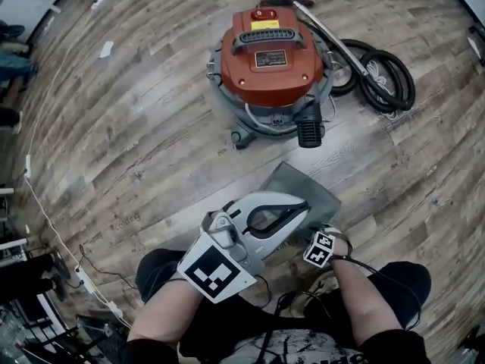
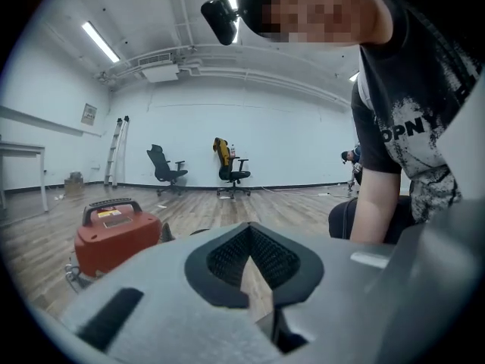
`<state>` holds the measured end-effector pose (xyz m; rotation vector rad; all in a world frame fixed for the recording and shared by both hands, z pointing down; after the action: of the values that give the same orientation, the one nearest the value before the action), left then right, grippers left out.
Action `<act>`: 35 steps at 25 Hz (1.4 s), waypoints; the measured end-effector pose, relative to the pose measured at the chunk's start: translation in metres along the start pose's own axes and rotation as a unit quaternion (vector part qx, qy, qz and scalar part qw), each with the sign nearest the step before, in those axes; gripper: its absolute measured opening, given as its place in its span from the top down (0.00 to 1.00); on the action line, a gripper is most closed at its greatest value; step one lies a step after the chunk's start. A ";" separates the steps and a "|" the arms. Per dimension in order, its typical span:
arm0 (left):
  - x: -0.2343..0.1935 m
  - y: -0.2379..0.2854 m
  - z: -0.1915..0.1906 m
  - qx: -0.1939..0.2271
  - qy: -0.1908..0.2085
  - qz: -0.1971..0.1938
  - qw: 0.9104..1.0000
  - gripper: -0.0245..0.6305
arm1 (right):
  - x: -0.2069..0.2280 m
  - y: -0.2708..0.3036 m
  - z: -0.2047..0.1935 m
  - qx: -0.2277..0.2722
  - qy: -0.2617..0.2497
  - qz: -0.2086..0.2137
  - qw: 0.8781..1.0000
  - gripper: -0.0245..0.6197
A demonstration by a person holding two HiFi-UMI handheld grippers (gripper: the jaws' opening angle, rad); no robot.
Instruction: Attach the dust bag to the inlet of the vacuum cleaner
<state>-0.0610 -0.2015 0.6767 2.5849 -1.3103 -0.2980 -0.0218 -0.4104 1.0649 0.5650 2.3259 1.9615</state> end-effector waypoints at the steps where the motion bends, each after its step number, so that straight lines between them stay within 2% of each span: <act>1: 0.000 -0.001 -0.005 -0.001 -0.006 0.004 1.000 0.96 | 0.000 0.004 -0.001 -0.004 -0.001 -0.004 1.000 0.66; 7: -0.001 -0.001 -0.033 -0.031 -0.037 0.022 0.999 0.96 | 0.005 0.037 -0.006 -0.013 0.029 -0.019 0.999 0.65; 11: 0.000 -0.004 -0.050 -0.049 -0.049 0.038 0.997 0.96 | 0.006 0.039 -0.006 -0.008 0.023 -0.031 0.999 0.65; 12: 0.000 -0.005 -0.054 -0.055 -0.050 0.042 0.996 0.96 | 0.006 0.037 -0.006 -0.006 0.014 -0.037 0.999 0.69; 13: 0.001 -0.006 -0.057 -0.061 -0.051 0.044 0.996 0.96 | 0.005 0.035 -0.007 -0.005 0.004 -0.040 0.999 0.86; 14: 0.002 -0.006 -0.057 -0.063 -0.052 0.045 0.996 0.96 | 0.006 0.032 -0.008 -0.004 -0.003 -0.038 0.999 0.89; 19: 0.007 -0.002 -0.051 -0.060 -0.046 0.047 0.996 0.96 | 0.023 -0.008 -0.006 0.009 -0.034 -0.009 0.999 0.93; 24: 0.011 -0.006 -0.062 -0.064 -0.072 0.060 0.994 0.96 | 0.049 -0.091 0.013 0.064 -0.083 0.001 0.994 0.93; 27: 0.016 -0.002 -0.068 -0.097 -0.054 0.067 0.992 0.96 | 0.069 -0.142 0.024 0.094 -0.107 -0.013 0.990 0.93; 31: 0.026 0.002 -0.080 -0.171 -0.014 0.060 0.983 0.95 | 0.089 -0.206 0.040 0.132 -0.141 -0.035 0.981 0.93; 33: 0.033 0.003 -0.089 -0.219 0.009 0.049 0.975 0.78 | 0.094 -0.233 0.047 0.146 -0.155 -0.042 0.976 0.93; 35: 0.039 0.004 -0.100 -0.275 0.052 0.046 0.959 0.74 | 0.095 -0.256 0.053 0.158 -0.170 -0.039 0.972 0.93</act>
<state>-0.0134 -0.2248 0.7701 2.0397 -1.1119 -0.4323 -0.1592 -0.3646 0.8272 0.7463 2.3991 1.3385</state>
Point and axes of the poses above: the fingertips, and each gripper's own axes: y forward along the fingers, x to its right, z out of its top, the point moved 8 cm from there along -y, backward along the fingers, and after that the axes turned 2 degrees about -y, right-handed, at the moved point
